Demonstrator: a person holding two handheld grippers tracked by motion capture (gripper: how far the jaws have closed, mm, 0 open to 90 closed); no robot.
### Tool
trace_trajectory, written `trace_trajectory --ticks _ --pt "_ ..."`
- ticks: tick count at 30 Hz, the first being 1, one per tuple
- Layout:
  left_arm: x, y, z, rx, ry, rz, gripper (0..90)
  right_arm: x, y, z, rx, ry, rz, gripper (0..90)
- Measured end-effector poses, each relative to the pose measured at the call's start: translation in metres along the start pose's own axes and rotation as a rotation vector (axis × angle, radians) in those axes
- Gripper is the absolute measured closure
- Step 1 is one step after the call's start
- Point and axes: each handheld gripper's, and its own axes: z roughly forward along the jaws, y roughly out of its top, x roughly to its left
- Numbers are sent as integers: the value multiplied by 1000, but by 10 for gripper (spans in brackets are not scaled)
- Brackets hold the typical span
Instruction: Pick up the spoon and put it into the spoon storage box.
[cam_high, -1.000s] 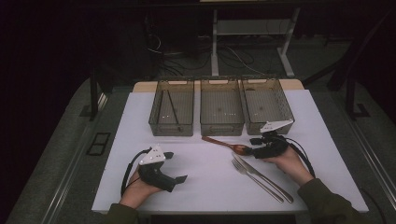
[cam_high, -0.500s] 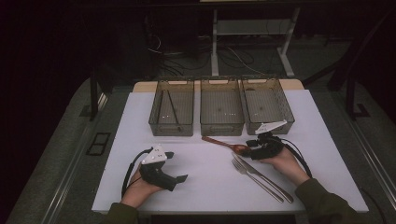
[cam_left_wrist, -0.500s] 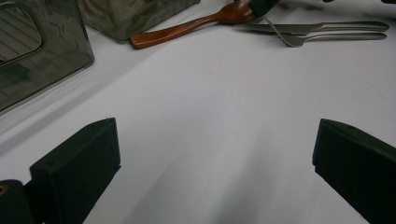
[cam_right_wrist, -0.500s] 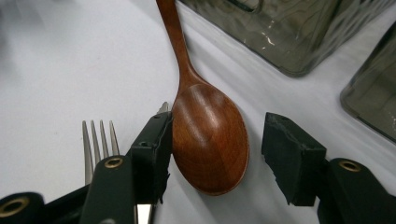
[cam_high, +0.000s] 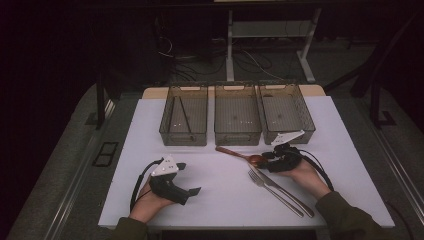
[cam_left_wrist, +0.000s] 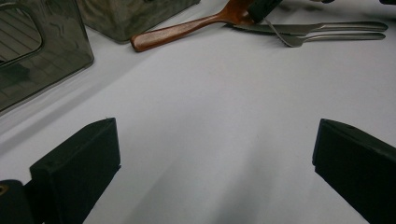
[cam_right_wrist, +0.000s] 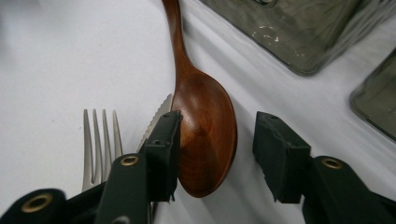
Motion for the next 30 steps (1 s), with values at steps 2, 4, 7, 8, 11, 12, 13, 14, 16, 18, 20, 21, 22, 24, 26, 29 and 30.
trace_trajectory --ticks 2,4,7,8,11,12,13,14,16,18,20,21,22,24,26,29,30 --pt "0 0 0 2 0 0 0 1 0 0 5 -1 -8 532" --pt "0 0 -1 0 1 0 0 2 0 0 6 -1 -8 548" --pt "0 0 -1 -1 0 -1 0 3 0 0 6 2 -15 571" --pt "0 0 -1 -1 0 -1 0 3 0 0 6 3 -14 584" --pt "0 0 -1 -1 1 -1 0 3 0 0 4 10 -4 628" --pt "0 0 -1 -4 1 -2 0 4 0 0 4 15 -3 645" --pt "0 0 -1 -4 1 -2 0 4 -1 0 3 19 -5 658" --pt "0 0 -1 -1 1 -1 0 4 -1 0 3 22 -1 666" --pt "0 0 -1 -2 1 -1 0 4 -1 0 1 21 4 680" --pt "0 0 -2 -2 1 0 0 4 -1 0 1 22 13 696" --pt "0 0 -2 -3 1 0 0 3 -1 0 -5 22 18 716" --pt "0 0 -2 -6 1 -1 0 3 -1 -1 -7 21 20 729" --pt "0 0 -2 -6 0 -1 0 4 -1 -1 -11 23 28 740" --pt "0 0 -2 -6 0 -1 0 4 0 -2 -15 22 31 766" --pt "0 0 -2 -6 0 0 0 4 0 -2 -22 23 35 787" --pt "0 0 -2 -6 1 1 0 3 0 -3 -35 29 42 814" --pt "0 0 -2 -7 1 1 0 3 0 -4 -36 29 45 817"
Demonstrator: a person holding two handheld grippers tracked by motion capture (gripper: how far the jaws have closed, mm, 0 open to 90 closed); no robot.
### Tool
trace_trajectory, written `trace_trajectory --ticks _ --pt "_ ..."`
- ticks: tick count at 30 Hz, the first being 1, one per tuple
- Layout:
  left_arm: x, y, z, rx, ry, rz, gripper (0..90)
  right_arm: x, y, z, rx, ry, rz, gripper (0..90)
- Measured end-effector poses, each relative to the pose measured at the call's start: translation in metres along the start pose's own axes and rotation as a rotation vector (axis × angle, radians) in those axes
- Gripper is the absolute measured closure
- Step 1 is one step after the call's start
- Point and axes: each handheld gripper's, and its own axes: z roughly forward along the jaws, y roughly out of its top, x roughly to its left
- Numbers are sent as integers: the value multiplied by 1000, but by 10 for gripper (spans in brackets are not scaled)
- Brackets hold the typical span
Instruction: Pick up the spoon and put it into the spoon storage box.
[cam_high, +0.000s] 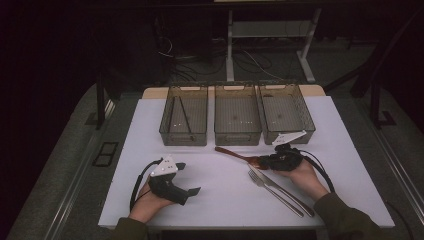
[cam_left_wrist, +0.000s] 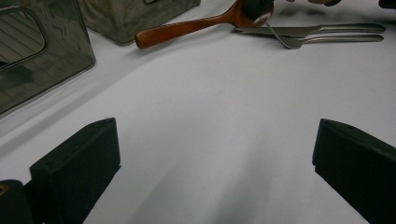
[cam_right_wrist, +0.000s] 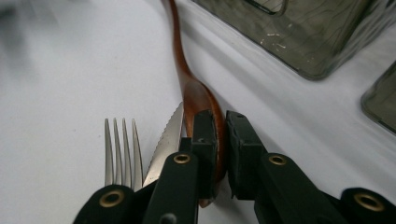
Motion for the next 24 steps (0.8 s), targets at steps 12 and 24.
trace_trajectory --ticks 12,24 --pt "0 -1 1 4 1 1 0 -5 0 -6 -23 -61 16 819" --pt "1 -1 0 0 4 -7 0 -4 3 -20 -60 -66 0 820"
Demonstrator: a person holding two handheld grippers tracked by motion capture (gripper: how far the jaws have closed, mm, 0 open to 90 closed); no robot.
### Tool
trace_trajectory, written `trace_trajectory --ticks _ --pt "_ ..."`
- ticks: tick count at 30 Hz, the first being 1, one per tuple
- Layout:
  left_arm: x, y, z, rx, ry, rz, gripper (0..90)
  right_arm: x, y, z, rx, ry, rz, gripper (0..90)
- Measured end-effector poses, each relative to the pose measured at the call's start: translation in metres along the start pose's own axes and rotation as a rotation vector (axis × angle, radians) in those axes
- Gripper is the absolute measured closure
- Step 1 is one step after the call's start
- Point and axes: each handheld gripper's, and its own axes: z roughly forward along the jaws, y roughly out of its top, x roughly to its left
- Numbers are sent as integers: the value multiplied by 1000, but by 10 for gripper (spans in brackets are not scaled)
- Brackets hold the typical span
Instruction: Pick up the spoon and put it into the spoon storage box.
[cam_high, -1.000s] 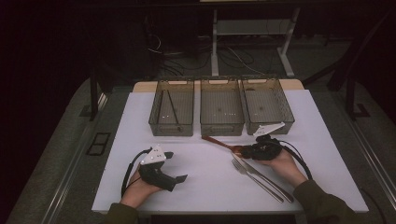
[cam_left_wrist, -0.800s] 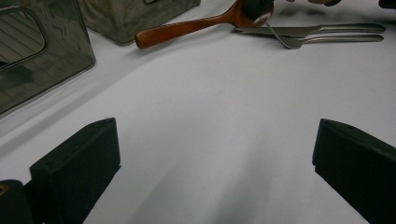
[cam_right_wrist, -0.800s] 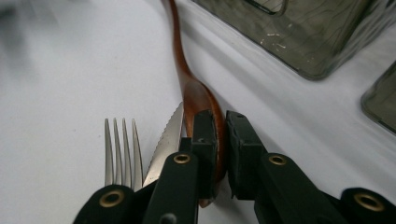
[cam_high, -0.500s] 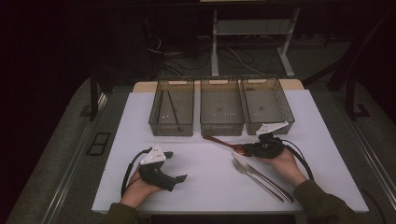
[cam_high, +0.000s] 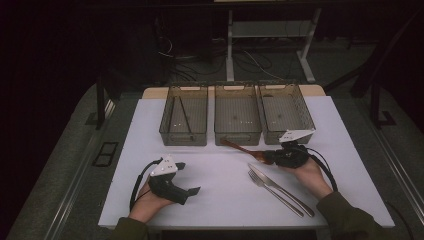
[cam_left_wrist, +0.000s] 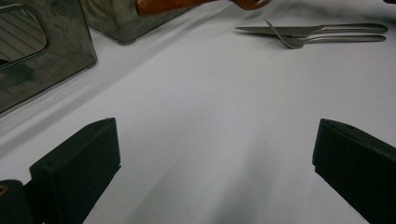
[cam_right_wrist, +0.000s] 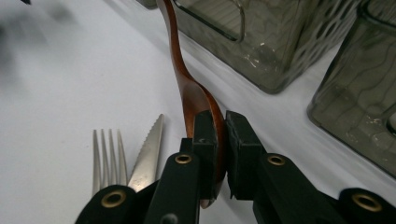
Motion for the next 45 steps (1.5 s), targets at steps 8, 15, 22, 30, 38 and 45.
trace_trajectory --ticks 8,15,22,30,38,45 --pt "0 0 -1 -2 3 -1 0 3 3 -13 -29 8 -20 820" --pt "0 0 0 -4 -1 -2 0 5 6 -23 -63 18 -22 820" --pt "0 0 0 3 -1 -2 0 5 13 -35 -100 16 -18 822" --pt "0 0 0 -6 -4 -10 0 1 25 -43 -134 -18 2 823" --pt "1 1 0 -8 -7 -10 0 -2 40 -38 -132 -66 28 823" --pt "0 1 2 -4 -9 -9 0 -4 53 -32 -142 -99 50 823"
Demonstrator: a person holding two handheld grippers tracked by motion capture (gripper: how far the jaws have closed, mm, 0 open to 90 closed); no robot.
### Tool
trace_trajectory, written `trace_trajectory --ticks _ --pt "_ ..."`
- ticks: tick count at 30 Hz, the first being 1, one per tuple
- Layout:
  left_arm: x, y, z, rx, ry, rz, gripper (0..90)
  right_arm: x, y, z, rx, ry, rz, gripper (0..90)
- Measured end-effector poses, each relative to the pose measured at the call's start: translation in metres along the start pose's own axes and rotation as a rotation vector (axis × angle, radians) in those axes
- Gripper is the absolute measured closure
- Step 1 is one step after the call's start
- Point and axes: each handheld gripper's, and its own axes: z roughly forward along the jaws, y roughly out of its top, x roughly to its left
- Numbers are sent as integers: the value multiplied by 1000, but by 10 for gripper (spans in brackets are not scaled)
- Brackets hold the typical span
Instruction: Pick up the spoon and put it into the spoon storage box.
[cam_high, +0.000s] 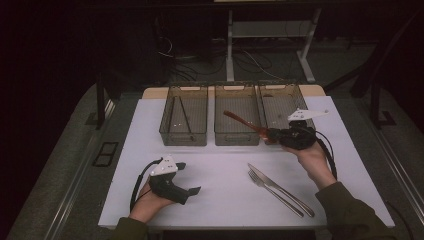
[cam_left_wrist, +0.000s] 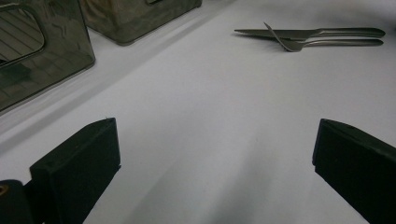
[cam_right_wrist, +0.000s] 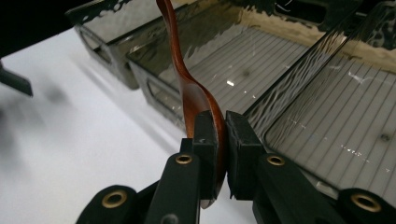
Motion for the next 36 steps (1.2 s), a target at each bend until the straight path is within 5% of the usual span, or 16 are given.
trace_trajectory --ticks 17,36 --pt "-1 1 0 -7 -9 6 0 -7 34 50 28 -101 43 822" --pt "-1 1 0 -8 -12 4 0 -11 35 81 74 -135 69 771"
